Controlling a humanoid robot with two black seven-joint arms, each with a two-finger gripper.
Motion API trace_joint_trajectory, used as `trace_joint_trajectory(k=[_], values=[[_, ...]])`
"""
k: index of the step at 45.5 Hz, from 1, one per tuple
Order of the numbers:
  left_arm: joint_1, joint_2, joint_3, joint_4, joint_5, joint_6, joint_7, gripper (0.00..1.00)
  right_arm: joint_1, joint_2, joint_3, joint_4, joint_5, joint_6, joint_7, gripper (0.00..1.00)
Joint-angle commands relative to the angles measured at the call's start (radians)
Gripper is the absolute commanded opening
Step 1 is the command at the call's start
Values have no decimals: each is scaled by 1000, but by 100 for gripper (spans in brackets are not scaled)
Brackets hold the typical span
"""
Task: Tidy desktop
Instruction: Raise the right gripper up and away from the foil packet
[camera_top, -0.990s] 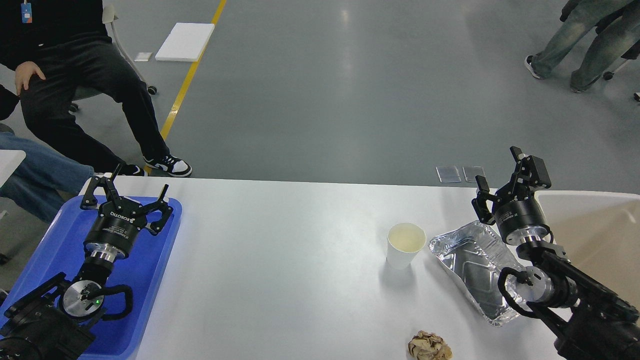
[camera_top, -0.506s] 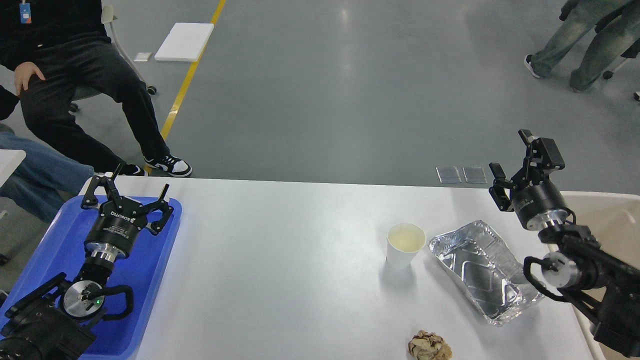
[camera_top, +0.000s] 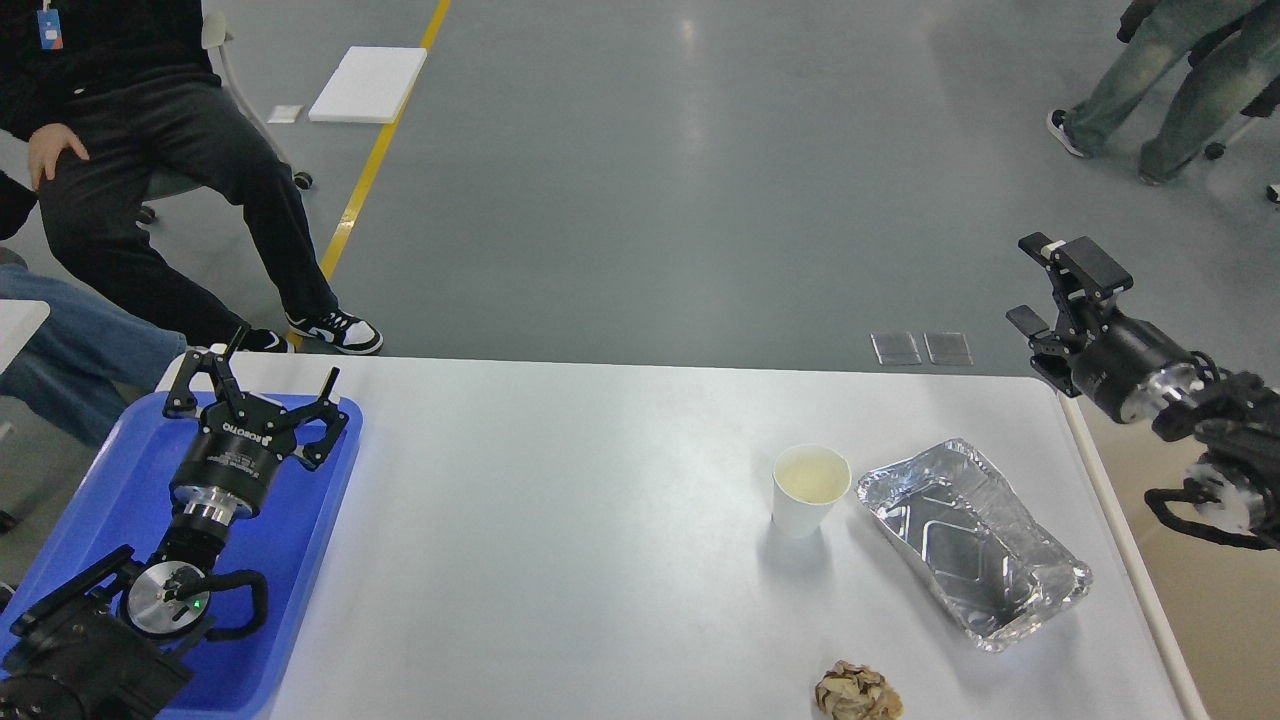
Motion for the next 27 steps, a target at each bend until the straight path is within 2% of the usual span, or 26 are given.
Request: trace_joint_trajectory(k=[1,8,15,27], values=[[0,-1,0,0,0,0,0,99,277,-118,-369,82,-2,127,-1,100],[0,-1,0,-1,0,0,0,99,489,-132,-624,94,-14,317,-5,100],[0,-1,0,0,0,0,0,99,728,-85,-879,145,-47,472,-8,100],[0,1,0,0,0,0,0,99,1047,190,-1265,247,-131,605,-8,100]])
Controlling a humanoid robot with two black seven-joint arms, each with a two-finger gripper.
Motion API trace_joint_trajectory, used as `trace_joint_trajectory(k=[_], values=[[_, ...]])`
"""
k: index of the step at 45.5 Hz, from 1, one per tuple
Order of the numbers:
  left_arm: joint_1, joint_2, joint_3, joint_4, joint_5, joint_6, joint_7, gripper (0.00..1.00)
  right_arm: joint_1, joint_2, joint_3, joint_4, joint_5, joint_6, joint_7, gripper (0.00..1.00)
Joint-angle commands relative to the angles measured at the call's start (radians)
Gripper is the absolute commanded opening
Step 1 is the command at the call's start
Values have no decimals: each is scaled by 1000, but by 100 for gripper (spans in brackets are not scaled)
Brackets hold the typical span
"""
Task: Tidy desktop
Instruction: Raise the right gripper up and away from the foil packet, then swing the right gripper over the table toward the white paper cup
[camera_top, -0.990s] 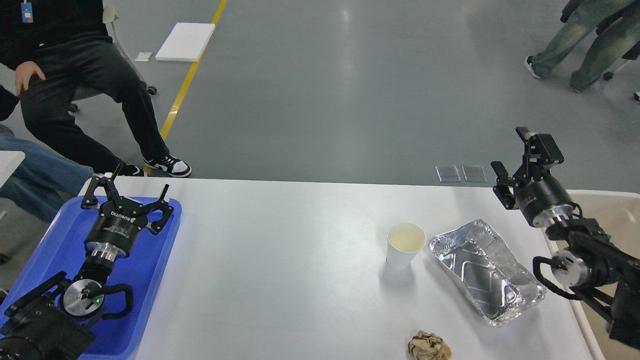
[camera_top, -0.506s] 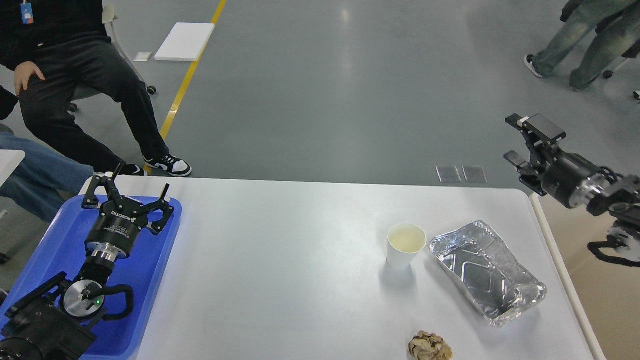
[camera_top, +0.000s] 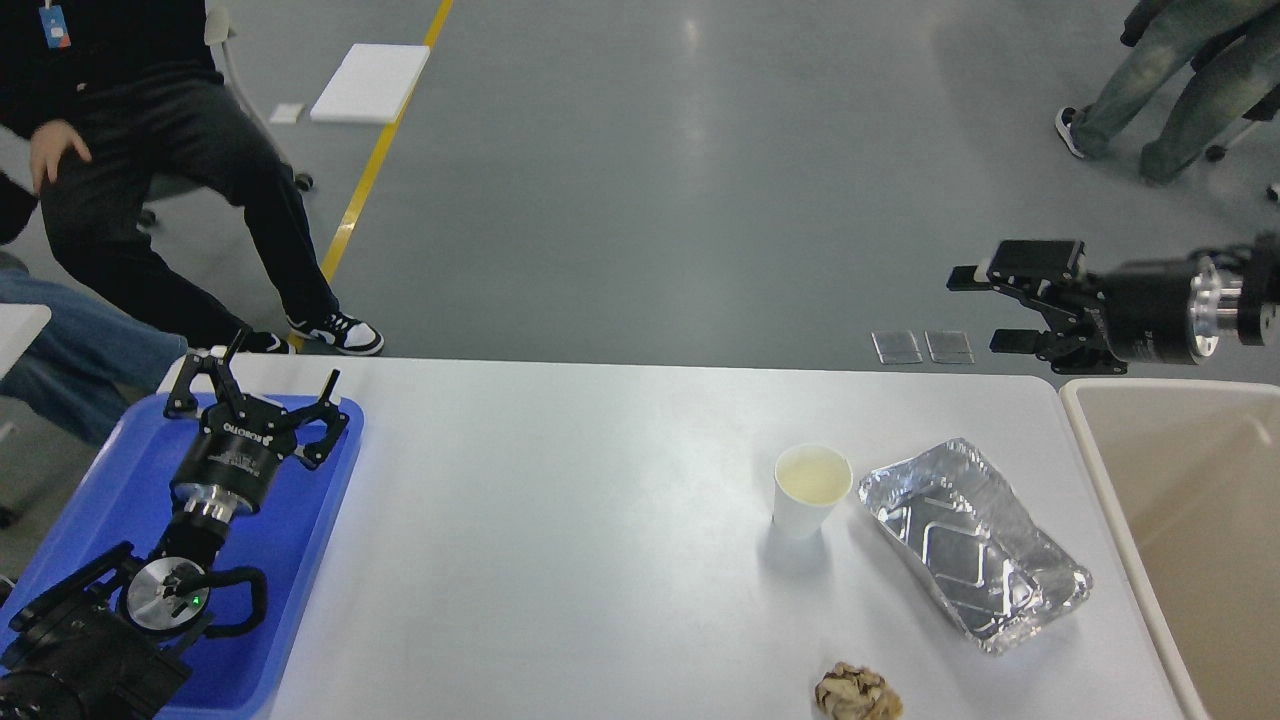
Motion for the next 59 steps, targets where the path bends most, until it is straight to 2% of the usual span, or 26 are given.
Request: trace_joint_trajectory(k=[1,9,14,20,28,40,49,59], values=[[0,1,0,0,0,0,0,99,297,208,-356,90,-67,147,-1,100],[0,1,0,0,0,0,0,99,400,352,-456,130,-113,181,-3,100],[0,1,0,0,0,0,0,99,481,433,-497,182,-196,182,-27,100],[0,-1,0,-1,0,0,0,99,524,509,-526,192,-239,199,-29,100],[0,-1,0,-2,0,0,1,99,578,532,-523,194,-293,267,-33,100],[0,-1,0,-2,0,0,0,99,647,564,-439,185,-270,265,-33,100],[0,1,0,-1,0,0,0,99,595,565,-253,182,-241,261,-32,100],[0,1,0,-2,0,0,0,99,508,567,-235,162,-186,258,-30,100]])
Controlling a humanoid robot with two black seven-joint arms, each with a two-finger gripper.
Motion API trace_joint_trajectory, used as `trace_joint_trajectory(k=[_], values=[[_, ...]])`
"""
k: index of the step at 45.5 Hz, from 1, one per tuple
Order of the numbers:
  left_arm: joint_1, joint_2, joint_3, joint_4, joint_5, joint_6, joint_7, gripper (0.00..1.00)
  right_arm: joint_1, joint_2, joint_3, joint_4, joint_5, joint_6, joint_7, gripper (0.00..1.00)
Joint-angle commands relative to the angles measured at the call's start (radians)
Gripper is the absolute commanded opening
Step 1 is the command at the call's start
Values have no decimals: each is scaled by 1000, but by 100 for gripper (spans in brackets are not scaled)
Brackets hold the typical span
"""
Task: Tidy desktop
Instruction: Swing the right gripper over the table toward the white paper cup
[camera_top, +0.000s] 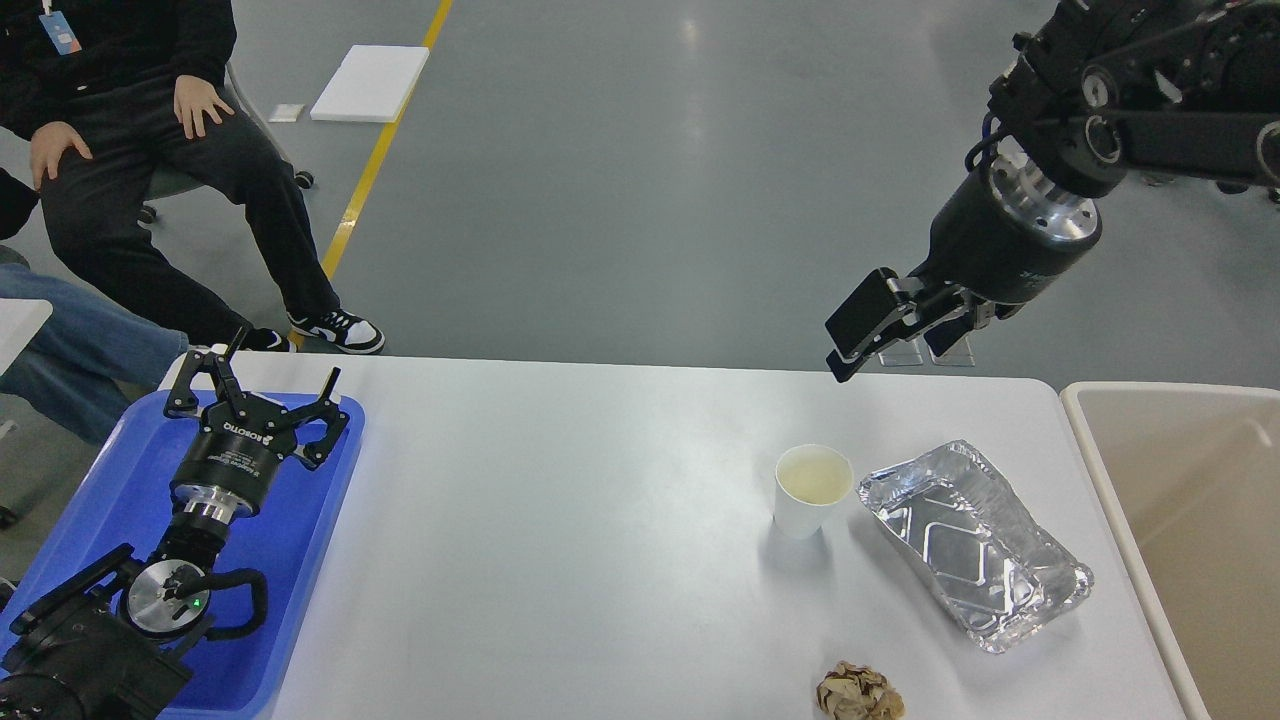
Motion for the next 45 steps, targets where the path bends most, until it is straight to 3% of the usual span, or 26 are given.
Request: trace_joint_trajectory(k=[1,8,33,38,45], values=[[0,1,0,0,0,0,0,99,-73,8,64,-24,67,-7,1,100],[0,-1,0,0,0,0,0,99,-124,13,53,-101,142,-35,-2,100],[0,-1,0,0,0,0,0,99,-226,1,-2,-107,170,-176,-12,100],[0,-1,0,0,0,0,0,99,-245,-5,-16,-109,171,-189,-37,99],[0,-1,0,0,1,0,0,99,-268,-19,-17,-110,168,-207,-115,99]])
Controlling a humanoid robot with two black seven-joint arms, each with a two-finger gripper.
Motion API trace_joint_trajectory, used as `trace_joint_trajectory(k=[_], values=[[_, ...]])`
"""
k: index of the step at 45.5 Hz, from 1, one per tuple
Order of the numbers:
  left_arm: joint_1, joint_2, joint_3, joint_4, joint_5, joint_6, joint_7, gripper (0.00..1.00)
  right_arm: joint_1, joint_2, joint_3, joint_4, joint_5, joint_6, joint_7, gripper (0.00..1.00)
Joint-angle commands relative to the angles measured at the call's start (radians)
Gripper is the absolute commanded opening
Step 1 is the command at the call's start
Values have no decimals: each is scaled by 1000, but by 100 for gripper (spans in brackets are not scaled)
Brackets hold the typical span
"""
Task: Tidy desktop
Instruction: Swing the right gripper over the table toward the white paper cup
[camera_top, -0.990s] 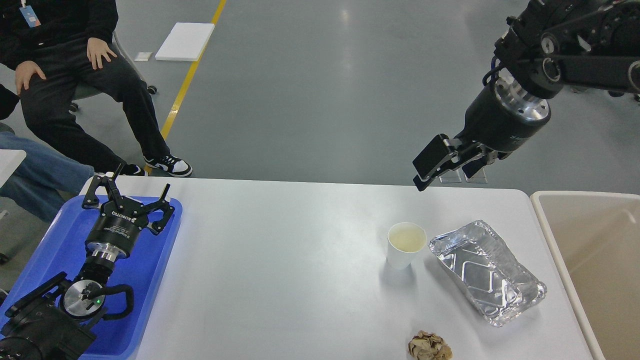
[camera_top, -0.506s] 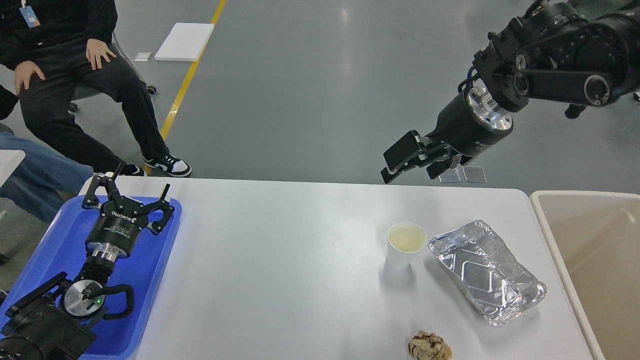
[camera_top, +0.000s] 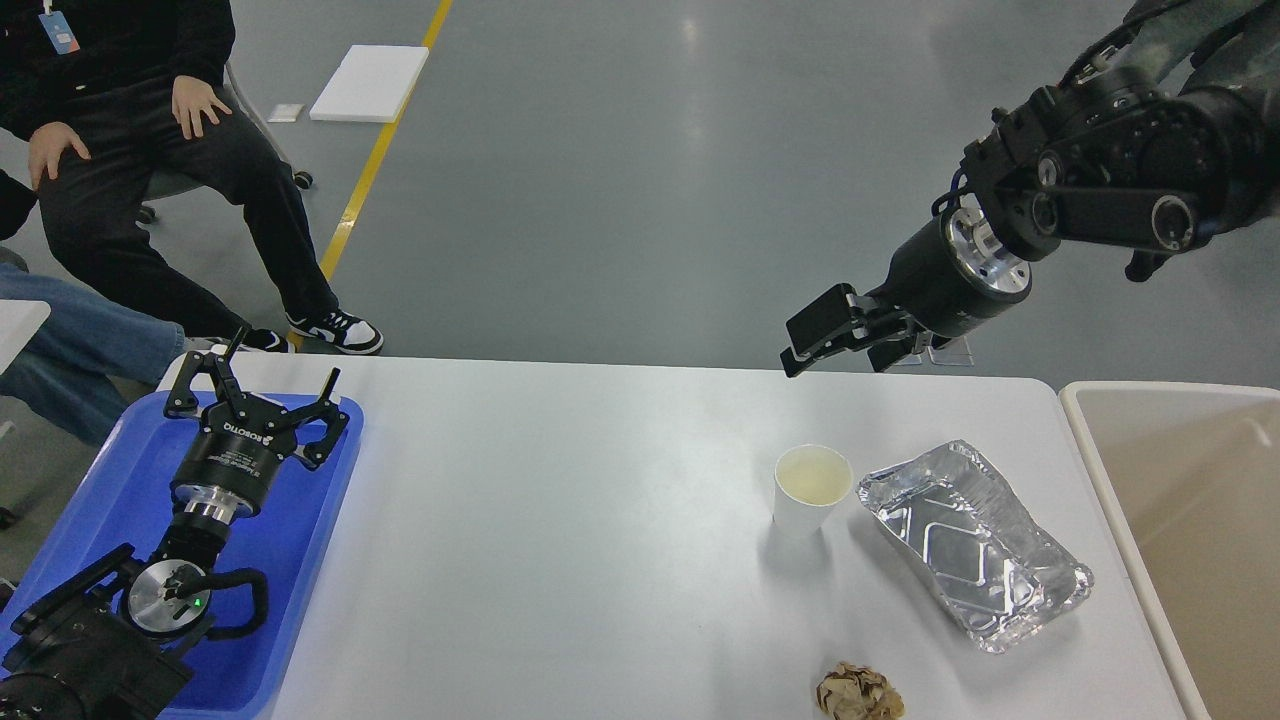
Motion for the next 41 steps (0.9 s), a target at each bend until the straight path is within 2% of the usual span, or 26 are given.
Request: trace_joint_trajectory(k=[1,10,14,31,41], values=[[0,0,0,0,0,0,1,99,-51,-14,-13,-5,0,-39,-91,99],[0,0,0,0,0,0,-1,99,-151,-23,-13,-53,4,-60,-240,99],[0,0,0,0,0,0,-1,99,-210,-25,-8,-82,18,-67,-281,97],[0,0,0,0,0,0,1,99,-286,-20,26,-120,72,-82,-289,100],[-2,0,0,0,0,0,1,99,-330,18,41,-159,74,-180,-289,100]])
